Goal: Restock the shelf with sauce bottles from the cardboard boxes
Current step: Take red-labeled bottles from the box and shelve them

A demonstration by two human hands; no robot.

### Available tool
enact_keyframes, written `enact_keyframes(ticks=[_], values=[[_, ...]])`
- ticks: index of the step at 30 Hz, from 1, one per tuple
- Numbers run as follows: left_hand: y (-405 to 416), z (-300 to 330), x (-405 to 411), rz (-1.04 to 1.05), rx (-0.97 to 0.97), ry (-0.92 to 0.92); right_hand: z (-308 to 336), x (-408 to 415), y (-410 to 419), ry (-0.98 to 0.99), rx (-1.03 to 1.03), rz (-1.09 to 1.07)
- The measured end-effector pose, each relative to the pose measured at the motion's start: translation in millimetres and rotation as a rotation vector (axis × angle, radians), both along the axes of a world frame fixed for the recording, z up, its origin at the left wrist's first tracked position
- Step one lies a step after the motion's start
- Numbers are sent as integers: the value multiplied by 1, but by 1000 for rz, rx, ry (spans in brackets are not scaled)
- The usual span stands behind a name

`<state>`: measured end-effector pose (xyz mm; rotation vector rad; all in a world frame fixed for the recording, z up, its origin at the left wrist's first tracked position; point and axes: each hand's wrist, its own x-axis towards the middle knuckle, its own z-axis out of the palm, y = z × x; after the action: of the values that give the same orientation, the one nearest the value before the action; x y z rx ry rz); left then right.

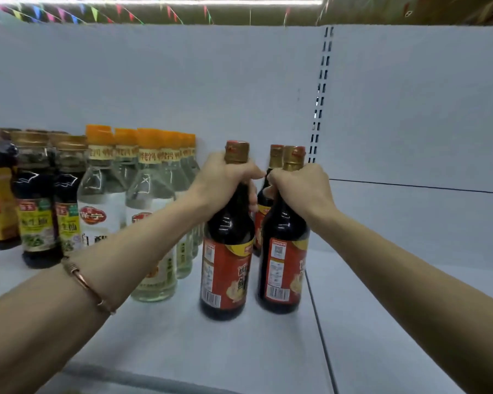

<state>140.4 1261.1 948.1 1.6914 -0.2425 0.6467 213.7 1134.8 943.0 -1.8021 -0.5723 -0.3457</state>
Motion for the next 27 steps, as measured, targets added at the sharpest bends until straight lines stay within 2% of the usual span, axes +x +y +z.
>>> enact_keyframes(ticks=[6,9,12,15,19,22,24,27], values=[[12,-6,9,116,57,-36,-6,13,8,-35,57,-8],[14,-7,14,262,212,-75,-11,10,6,-96,73,11],[14,-8,16,447,263,-95,-19,1,-3,-100,87,137],[4,-22,2,564,290,-76,-29,-3,-16,-49,-10,262],[-7,-54,-11,603,339,97,-40,4,-27,-42,-85,334],[0,-50,-12,512,248,161,-50,9,-24,-91,-69,322],[3,-45,-12,443,185,177,-53,11,-18,-150,-68,282],[3,-48,-6,469,215,123,-54,17,-8,-188,-47,243]])
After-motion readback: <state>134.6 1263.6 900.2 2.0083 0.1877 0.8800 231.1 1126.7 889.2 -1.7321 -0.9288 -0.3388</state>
